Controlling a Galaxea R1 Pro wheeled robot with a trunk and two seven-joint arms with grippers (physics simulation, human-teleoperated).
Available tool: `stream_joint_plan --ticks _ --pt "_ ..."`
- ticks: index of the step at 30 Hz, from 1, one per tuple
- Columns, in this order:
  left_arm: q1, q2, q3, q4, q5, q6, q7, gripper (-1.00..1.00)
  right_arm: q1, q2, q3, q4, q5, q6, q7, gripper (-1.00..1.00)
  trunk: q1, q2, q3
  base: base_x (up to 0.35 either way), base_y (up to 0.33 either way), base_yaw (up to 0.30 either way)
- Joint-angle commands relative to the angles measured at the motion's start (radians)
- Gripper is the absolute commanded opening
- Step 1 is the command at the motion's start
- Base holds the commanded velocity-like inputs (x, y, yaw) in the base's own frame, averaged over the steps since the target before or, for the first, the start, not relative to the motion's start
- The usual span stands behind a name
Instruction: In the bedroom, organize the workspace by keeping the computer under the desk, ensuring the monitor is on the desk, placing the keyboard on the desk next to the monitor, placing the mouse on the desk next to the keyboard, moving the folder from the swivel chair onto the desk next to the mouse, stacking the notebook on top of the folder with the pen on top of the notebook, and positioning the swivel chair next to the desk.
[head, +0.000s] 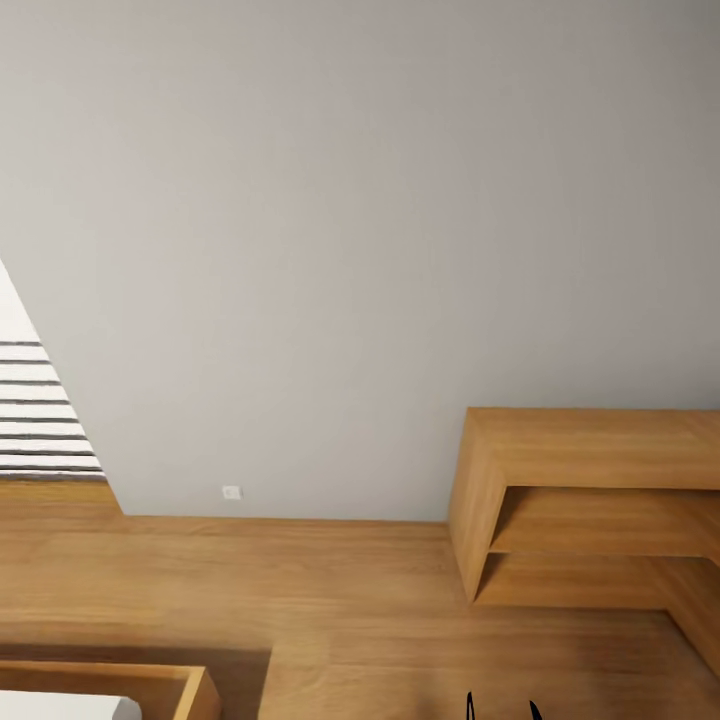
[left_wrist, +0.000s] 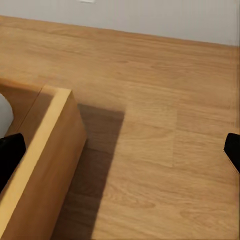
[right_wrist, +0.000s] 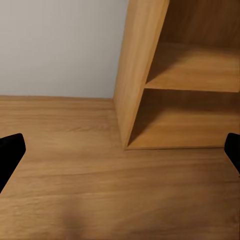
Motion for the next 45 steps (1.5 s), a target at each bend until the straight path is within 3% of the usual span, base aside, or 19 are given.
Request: stream_joint_plan --ticks 1,6,29,39,45 --pt "-0.001 0.0 -0.009 0.0 0.0 0.022 0.009 1.0 -0.001 0.001 0.008 0.002 -0.004 -0.002 -0.006 1.0 0.001 -0.001 -0.001 0.31 -0.176 0.0" --pt "0.0 0.0 -0.009 0.0 -0.001 0.054 0.009 1.0 -0.001 0.001 0.008 0.002 -0.004 -0.002 -0.005 1.0 0.001 -0.001 -0.001 0.31 -0.18 0.0" --pt "0.0 -0.002 -0.013 0.0 -0.003 0.061 0.007 1.0 -0.001 -0.001 -0.011 -0.028 -0.019 0.018 -0.002 1.0 0.001 -0.001 -0.001 0.307 -0.153 0.0" --pt "-0.001 -0.003 -0.015 0.0 -0.006 0.062 0.002 1.0 -0.001 -0.001 -0.009 -0.023 -0.016 0.034 0.008 1.0 0.001 -0.001 -0.001 0.05 -0.008 -0.012" --pt "-0.001 -0.003 -0.015 0.0 -0.006 0.062 0.001 1.0 -0.001 -0.02 -0.011 -0.027 -0.017 0.123 0.05 1.0 0.001 -0.001 -0.001 0.001 0.0 -0.217"
